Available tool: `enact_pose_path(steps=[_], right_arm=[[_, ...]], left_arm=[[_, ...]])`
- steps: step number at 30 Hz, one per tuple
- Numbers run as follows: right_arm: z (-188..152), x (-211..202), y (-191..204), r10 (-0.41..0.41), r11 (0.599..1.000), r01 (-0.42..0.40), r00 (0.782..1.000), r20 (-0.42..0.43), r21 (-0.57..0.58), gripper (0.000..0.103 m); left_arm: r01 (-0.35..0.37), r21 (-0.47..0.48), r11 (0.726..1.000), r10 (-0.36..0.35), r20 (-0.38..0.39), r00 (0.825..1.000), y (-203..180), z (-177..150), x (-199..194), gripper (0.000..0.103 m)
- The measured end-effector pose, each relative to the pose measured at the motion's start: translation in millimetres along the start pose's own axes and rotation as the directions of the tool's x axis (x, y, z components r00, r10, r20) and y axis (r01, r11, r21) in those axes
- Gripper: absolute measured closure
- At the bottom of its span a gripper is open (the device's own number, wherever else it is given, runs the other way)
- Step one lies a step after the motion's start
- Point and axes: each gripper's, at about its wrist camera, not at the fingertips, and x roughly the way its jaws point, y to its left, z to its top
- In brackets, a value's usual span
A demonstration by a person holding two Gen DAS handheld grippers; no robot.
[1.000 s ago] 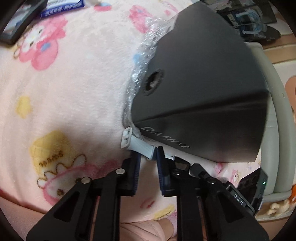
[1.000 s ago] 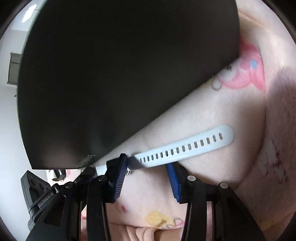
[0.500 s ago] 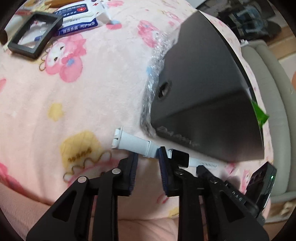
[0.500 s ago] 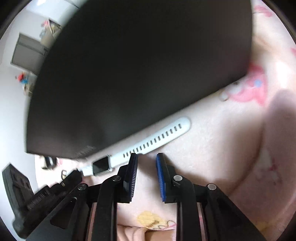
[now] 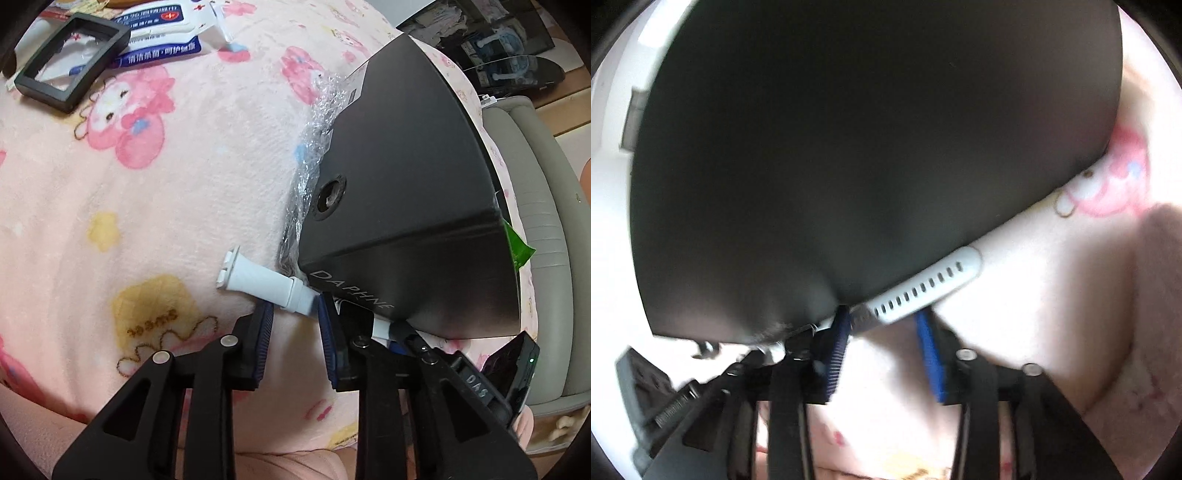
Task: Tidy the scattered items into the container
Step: 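Lift the smartwatch with both tools and carry it over the black box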
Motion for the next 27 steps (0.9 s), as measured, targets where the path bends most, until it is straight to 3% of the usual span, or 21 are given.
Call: enact_pose_path(steps=[2, 3, 4, 7, 10, 14, 15, 19, 20, 21, 24, 27], right_arm=[[-1.5, 3.5, 6.0, -0.006, 0.999, 0.007, 1.0, 0.016, -0.041, 0.069], [-2.0, 3.8, 10.6, -0.005, 0.998, 0.007, 1.0, 0.024, -0.069, 0.08], [-1.3, 4.1, 14.6, 0.002, 0.996, 0.001, 1.0, 0.028, -0.085, 0.093], [-0.3, -10.6, 21.8, 0.038, 0.993, -0.03, 0.997, 0.074, -0.112, 0.099], [-1.0, -34.7, 33.4, 0.094, 0.982, -0.073, 0.989, 0.115, -0.177, 0.1], [0.4, -58.4, 57.0, 0.156, 0.951, -0.114, 0.98, 0.127, -0.289, 0.101], [3.5, -65.7, 63.8, 0.175, 0.943, -0.127, 0.975, 0.133, -0.309, 0.101], [22.9, -101.4, 71.5, 0.244, 0.924, -0.182, 0.958, 0.154, -0.335, 0.101], [33.1, -103.0, 88.9, 0.255, 0.92, -0.191, 0.955, 0.153, -0.343, 0.101], [41.0, -112.7, 98.2, 0.263, 0.911, -0.195, 0.953, 0.148, -0.364, 0.101], [58.9, -143.9, 118.8, 0.241, 0.885, -0.151, 0.958, 0.156, -0.44, 0.101], [87.9, -141.3, 145.5, 0.186, 0.863, -0.085, 0.97, 0.157, -0.498, 0.101]], left_arm=[[0.023, 0.0, 1.0, -0.023, -0.01, 1.0, 2.8, 4.0, 1.1, 0.08], [0.029, 0.013, 0.999, -0.029, -0.011, 1.0, 2.0, 4.4, 0.1, 0.08], [0.035, 0.028, 0.999, -0.034, -0.011, 0.999, 1.1, 4.8, -1.0, 0.089], [0.008, 0.106, 0.994, -0.008, 0.004, 1.0, -10.4, -1.2, -12.6, 0.095], [-0.033, 0.2, 0.979, 0.019, 0.071, 0.997, -29.5, -9.8, -34.1, 0.095], [0.052, 0.177, 0.983, -0.075, 0.131, 0.988, -72.1, -28.0, -48.2, 0.095], [0.055, 0.183, 0.982, -0.083, 0.149, 0.985, -96.1, -57.1, -47.9, 0.095], [0.08, 0.244, 0.966, -0.125, 0.178, 0.976, -140.7, -44.1, -54.5, 0.095], [0.09, 0.259, 0.962, -0.139, 0.18, 0.974, -154.3, -39.8, -56.1, 0.095], [0.098, 0.272, 0.957, -0.152, 0.185, 0.971, -152.2, -51.4, -85.4, 0.095], [0.102, 0.304, 0.947, -0.163, 0.184, 0.969, -180.5, -28.9, -79.6, 0.095], [0.078, 0.315, 0.946, -0.138, 0.172, 0.975, -197.2, -3.7, -72.0, 0.095]])
